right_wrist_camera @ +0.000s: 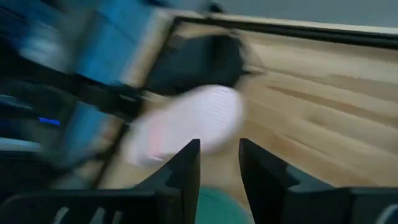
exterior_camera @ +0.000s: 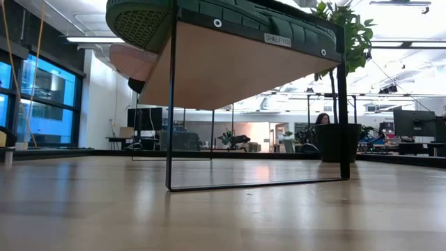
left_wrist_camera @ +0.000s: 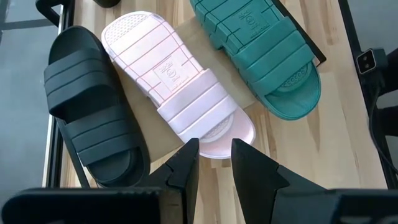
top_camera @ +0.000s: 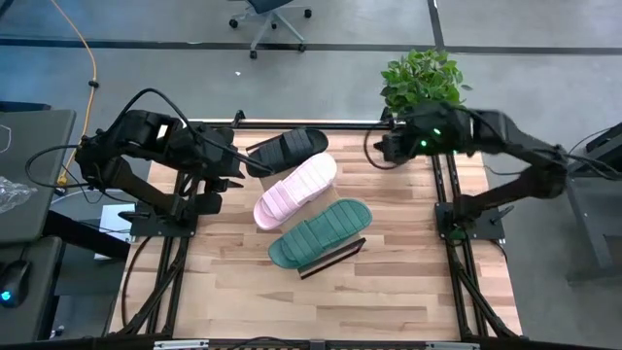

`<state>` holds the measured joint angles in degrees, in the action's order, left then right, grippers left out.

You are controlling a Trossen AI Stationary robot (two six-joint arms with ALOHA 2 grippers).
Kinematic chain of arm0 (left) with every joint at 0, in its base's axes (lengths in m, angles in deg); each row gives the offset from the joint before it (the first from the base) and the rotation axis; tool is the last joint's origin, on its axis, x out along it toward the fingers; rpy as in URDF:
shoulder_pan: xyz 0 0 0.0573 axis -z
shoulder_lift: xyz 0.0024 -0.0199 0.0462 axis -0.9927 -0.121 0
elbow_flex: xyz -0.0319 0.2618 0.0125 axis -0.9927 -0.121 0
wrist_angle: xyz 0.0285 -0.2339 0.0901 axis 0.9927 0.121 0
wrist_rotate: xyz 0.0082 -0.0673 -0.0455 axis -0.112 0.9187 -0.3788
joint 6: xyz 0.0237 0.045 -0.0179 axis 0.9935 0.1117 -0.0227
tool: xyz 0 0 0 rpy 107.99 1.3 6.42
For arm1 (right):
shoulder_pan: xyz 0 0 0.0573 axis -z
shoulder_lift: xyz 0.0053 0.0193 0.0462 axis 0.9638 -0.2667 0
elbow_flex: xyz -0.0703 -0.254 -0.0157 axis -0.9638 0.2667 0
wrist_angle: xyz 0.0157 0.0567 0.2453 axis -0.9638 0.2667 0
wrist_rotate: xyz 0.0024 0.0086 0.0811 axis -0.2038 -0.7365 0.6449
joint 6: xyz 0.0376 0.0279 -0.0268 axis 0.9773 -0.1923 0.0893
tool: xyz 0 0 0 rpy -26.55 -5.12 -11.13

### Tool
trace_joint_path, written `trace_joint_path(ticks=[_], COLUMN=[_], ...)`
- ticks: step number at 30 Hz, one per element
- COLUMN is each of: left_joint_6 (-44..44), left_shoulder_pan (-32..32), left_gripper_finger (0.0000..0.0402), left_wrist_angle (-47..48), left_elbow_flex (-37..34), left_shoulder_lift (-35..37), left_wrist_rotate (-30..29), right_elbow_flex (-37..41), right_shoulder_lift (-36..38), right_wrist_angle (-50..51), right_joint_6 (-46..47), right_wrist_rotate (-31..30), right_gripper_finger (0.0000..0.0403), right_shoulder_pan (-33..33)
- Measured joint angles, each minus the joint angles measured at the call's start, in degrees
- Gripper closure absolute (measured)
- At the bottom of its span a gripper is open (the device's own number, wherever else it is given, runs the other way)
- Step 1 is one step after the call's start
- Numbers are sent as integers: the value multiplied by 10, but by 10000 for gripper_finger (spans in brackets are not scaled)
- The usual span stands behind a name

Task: Pick and place slides into the shelf
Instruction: Put the pink pair of slides on the shelf

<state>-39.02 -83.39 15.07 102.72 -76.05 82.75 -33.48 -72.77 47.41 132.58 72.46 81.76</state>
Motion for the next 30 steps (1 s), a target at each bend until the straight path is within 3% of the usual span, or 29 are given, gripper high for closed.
trace_joint_path(ticks=[5,13,22,30], left_joint_6=[-8,-35,-45,-45], left_shoulder_pan=[0,0,0,0], left_gripper_finger=[318,318,318,318], left_wrist_angle=[-5,-5,-3,-2], left_elbow_flex=[0,0,0,0], left_shoulder_lift=[0,0,0,0], left_wrist_rotate=[-1,-8,-8,-6], right_elbow_flex=[194,424,534,547], right_shoulder_lift=[75,93,93,48], right_wrist_angle=[-238,-532,-621,-691], right_joint_6=[48,150,231,233], right_wrist_rotate=[13,25,23,30], right_gripper_finger=[302,302,302,302], right_shoulder_pan=[-21,-19,-9,9])
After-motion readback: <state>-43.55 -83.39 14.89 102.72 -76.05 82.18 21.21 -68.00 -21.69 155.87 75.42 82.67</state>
